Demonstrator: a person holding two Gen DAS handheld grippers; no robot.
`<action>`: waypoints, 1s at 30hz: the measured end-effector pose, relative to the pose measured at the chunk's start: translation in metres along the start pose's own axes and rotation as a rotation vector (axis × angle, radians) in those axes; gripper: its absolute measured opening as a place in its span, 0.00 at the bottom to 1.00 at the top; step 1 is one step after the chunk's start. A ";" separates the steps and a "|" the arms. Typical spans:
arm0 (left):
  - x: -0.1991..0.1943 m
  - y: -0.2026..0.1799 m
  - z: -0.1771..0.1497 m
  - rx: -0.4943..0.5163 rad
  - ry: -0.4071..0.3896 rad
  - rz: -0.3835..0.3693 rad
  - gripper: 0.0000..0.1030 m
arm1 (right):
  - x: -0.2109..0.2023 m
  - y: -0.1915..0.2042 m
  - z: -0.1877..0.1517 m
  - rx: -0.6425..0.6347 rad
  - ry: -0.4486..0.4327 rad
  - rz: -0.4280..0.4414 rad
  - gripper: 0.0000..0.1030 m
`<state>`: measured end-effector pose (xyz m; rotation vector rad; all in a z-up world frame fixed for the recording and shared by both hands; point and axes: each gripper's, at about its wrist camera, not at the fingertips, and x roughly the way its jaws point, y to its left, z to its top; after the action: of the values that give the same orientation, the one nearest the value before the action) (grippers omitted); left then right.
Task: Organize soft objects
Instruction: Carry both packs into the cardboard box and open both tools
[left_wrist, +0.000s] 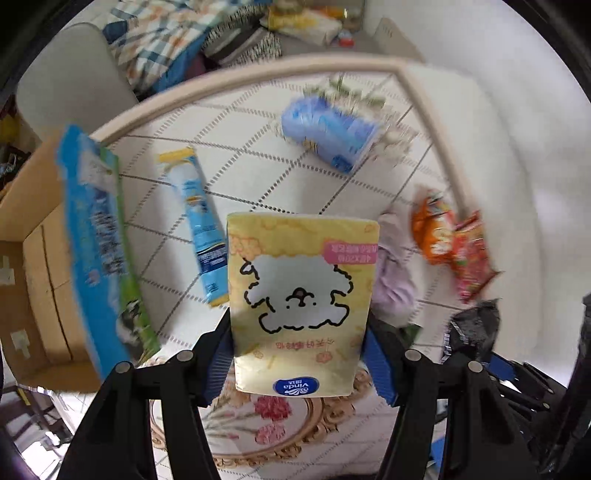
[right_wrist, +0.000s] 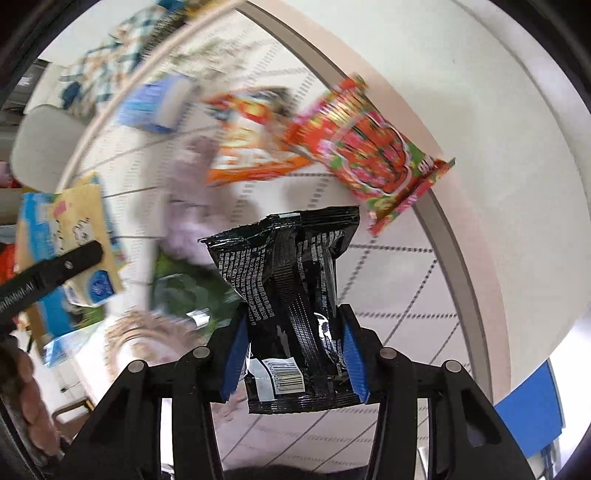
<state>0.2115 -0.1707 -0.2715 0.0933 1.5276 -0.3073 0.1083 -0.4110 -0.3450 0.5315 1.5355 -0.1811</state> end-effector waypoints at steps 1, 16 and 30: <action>-0.011 0.002 0.002 -0.009 -0.020 -0.009 0.59 | -0.011 0.012 -0.003 -0.019 -0.016 0.017 0.48; -0.140 0.236 -0.010 -0.237 -0.200 0.037 0.59 | -0.085 0.318 -0.019 -0.376 -0.078 0.244 0.47; -0.003 0.386 0.047 -0.355 0.070 -0.075 0.59 | 0.080 0.482 0.024 -0.377 0.058 0.085 0.47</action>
<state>0.3556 0.1873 -0.3170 -0.2359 1.6359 -0.0895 0.3436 0.0168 -0.3217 0.3024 1.5526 0.1894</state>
